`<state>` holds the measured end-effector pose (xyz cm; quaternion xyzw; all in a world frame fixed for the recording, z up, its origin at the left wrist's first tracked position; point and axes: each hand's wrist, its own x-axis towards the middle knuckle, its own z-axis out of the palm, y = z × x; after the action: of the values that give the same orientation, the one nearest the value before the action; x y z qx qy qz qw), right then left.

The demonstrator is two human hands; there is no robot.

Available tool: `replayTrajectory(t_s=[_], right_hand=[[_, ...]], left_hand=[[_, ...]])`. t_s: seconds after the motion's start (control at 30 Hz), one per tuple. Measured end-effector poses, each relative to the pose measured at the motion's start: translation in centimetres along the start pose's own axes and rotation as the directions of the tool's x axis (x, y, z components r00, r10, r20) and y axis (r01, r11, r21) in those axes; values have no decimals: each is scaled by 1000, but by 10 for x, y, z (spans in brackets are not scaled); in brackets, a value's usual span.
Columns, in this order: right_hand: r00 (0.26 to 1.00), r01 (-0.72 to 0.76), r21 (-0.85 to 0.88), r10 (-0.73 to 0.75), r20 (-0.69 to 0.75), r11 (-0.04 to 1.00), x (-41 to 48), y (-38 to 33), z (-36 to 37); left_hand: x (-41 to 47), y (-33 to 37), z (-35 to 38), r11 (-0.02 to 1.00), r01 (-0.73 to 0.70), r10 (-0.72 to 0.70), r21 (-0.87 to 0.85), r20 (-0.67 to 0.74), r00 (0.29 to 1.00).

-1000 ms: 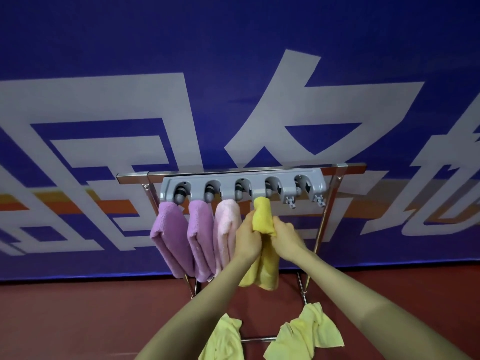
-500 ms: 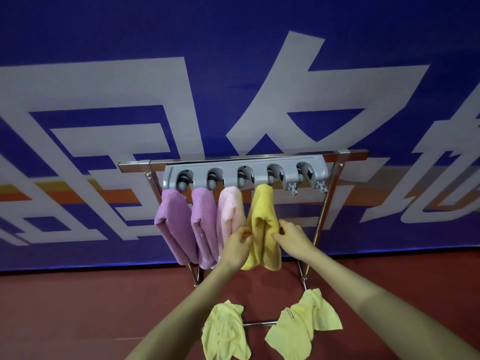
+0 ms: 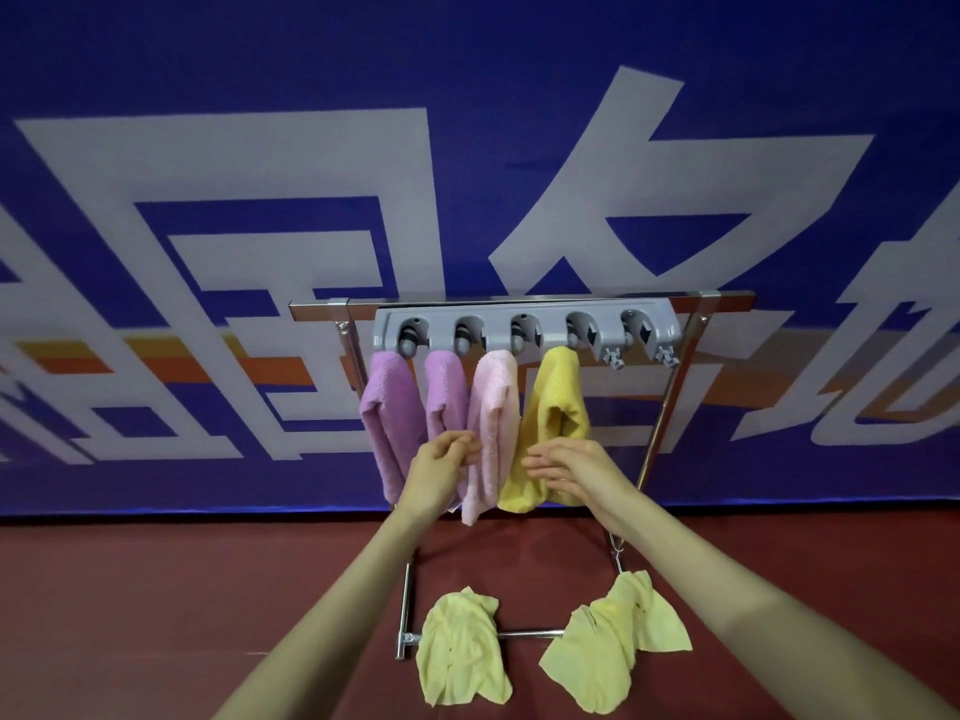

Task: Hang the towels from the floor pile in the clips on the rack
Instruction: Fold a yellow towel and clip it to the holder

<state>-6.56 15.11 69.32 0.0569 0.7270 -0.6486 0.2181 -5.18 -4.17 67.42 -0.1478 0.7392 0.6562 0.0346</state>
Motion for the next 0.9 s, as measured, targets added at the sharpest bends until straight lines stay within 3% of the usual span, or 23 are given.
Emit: replayTrajectory(t_s=[0.37,0.9], right_hand=[[984,178,227,-172,-44,958,-17,-36,19],[992,101,171,-113,61,980,-16,17,-47]], left_hand=[[-17,43,-29,984,-44,51,-174,34,998],[-41,1,28,979,70,-78,-191,-31,996]])
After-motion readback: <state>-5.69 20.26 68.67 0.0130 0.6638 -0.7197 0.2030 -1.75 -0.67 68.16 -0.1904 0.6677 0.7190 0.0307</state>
